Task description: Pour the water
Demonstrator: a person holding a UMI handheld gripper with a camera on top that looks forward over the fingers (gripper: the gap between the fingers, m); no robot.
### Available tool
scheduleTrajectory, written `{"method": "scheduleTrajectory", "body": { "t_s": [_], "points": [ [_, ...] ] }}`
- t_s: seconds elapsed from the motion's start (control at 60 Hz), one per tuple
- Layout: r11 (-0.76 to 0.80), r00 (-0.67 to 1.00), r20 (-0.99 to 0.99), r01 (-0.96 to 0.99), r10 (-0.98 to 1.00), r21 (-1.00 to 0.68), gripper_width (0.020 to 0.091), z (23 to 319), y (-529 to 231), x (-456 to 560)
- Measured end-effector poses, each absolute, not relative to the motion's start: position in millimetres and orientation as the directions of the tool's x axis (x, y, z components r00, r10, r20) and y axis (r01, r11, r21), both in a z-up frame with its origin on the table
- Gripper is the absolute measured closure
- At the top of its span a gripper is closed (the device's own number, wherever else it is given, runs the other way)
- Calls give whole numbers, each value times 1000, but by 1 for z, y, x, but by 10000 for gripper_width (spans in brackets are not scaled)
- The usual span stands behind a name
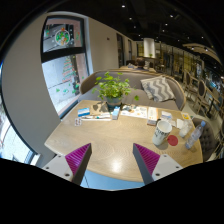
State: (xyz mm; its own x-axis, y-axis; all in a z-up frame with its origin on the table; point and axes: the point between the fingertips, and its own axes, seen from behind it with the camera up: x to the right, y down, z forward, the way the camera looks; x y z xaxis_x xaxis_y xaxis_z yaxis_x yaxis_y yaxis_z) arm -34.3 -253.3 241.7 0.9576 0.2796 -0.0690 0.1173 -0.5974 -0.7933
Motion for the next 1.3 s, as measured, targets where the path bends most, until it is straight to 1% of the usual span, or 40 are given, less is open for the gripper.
{"method": "scheduleTrajectory", "body": {
  "t_s": [0.217,0.35,0.517,0.717,0.883,1.017,1.217,1.25,1.3],
  "points": [
    [-596,966,-60,107,253,-796,253,229,-248,3],
    [-601,975,-72,71,210,-796,257,213,-240,49],
    [-597,992,-86,-13,94,-802,253,186,-223,142],
    [-567,999,-38,-51,-36,-822,256,151,-198,272],
    [-543,993,-19,-79,-115,-836,255,124,-163,359],
    [-530,988,-36,-112,-153,-840,253,103,-126,406],
    [-492,986,-70,-135,-149,-860,257,82,-61,435],
    [-483,987,-70,-130,-141,-866,263,81,-52,437],
    [-476,988,-71,-128,-137,-870,292,77,-42,438]
  ]
}}
